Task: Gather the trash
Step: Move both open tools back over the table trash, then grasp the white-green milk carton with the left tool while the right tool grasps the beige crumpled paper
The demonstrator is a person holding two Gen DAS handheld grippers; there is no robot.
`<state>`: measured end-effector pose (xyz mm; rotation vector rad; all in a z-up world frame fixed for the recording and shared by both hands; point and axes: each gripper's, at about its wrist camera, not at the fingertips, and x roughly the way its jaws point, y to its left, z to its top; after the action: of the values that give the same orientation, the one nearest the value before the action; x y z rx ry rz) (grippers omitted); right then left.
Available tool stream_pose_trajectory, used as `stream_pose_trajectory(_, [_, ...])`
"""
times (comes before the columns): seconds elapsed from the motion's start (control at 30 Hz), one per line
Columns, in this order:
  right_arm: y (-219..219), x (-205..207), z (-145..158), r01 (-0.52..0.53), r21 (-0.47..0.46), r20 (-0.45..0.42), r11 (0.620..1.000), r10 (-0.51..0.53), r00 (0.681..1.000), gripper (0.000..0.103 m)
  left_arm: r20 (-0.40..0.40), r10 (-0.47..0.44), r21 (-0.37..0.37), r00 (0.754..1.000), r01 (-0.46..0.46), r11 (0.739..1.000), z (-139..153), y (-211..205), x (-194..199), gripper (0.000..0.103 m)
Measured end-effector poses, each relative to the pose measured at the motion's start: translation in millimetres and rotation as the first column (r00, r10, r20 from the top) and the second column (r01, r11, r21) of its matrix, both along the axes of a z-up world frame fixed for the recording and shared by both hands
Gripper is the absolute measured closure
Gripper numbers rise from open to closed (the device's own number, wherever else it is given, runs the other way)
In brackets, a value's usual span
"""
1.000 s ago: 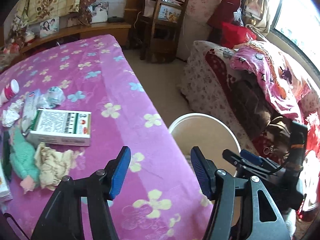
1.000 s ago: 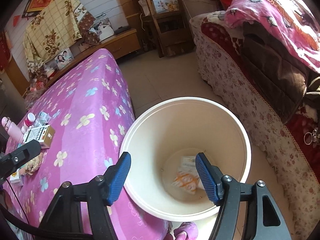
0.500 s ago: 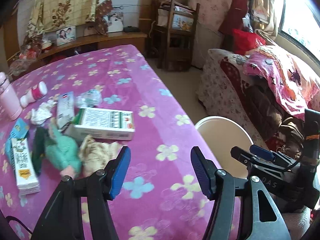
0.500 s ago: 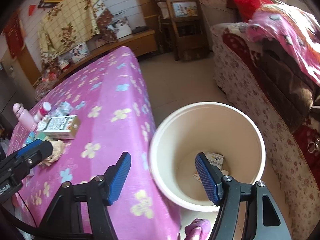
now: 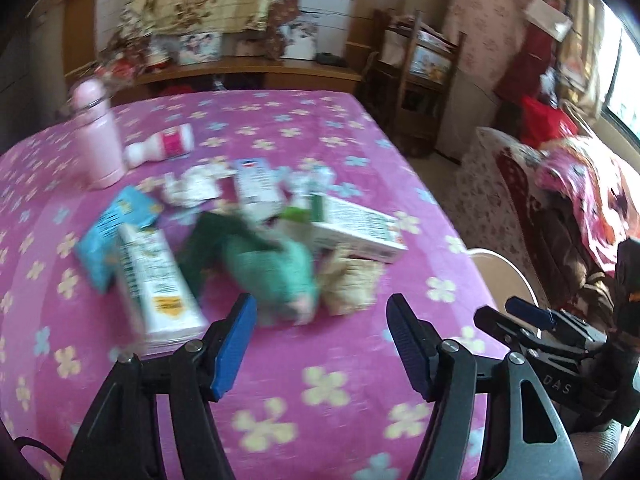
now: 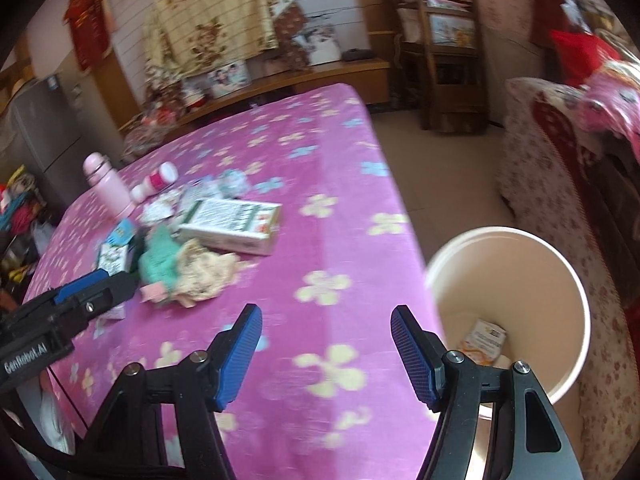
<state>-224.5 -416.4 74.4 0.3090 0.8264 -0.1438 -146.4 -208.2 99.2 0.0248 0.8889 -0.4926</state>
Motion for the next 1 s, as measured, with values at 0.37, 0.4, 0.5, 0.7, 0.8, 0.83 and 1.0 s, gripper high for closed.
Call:
stream_pose_trajectory(0.37, [70,44,-17,-0.171,0.010,-0.026,0.985,0.171,0.985,0.032,-0.075,0.208,0.018,0.975,-0.207,0.978,-23,94,47,0.033])
stream_pose_trajectory(0.4, [70,49,-19,-0.167,0.015,-0.027,0.986,0.168,0.985,0.033,-0.082,0.223,0.013,0.971,-0.223,0.975,-26,99,50,0.033])
stream_pose_trajectory(0.5, [72,66,-25,-0.154,0.052,-0.035,0.987,0.155,0.987,0.032,-0.106,0.263,-0.002,0.959,-0.265,0.964,-34,107,62,0.032])
stream_pose_trajectory(0.7, [68,95,-36,-0.134,0.099,-0.048,0.986,0.139,0.989,0.032,-0.169,0.290,-0.020,0.942,-0.298,0.954,-54,105,83,0.032])
stream_pose_trajectory(0.8, [67,106,-45,-0.121,0.118,-0.065,0.986,0.130,0.989,0.033,-0.207,0.289,-0.030,0.935,-0.301,0.953,-64,103,91,0.032])
stream_pose_trajectory(0.83, [67,108,-47,-0.125,0.131,-0.065,0.984,0.134,0.989,0.040,-0.214,0.288,-0.043,0.933,-0.304,0.952,-67,104,92,0.032])
stream_pose_trajectory(1.0, [68,108,-51,-0.155,0.133,-0.046,0.979,0.163,0.986,0.070,-0.214,0.244,-0.092,0.946,-0.268,0.959,-66,106,89,0.052])
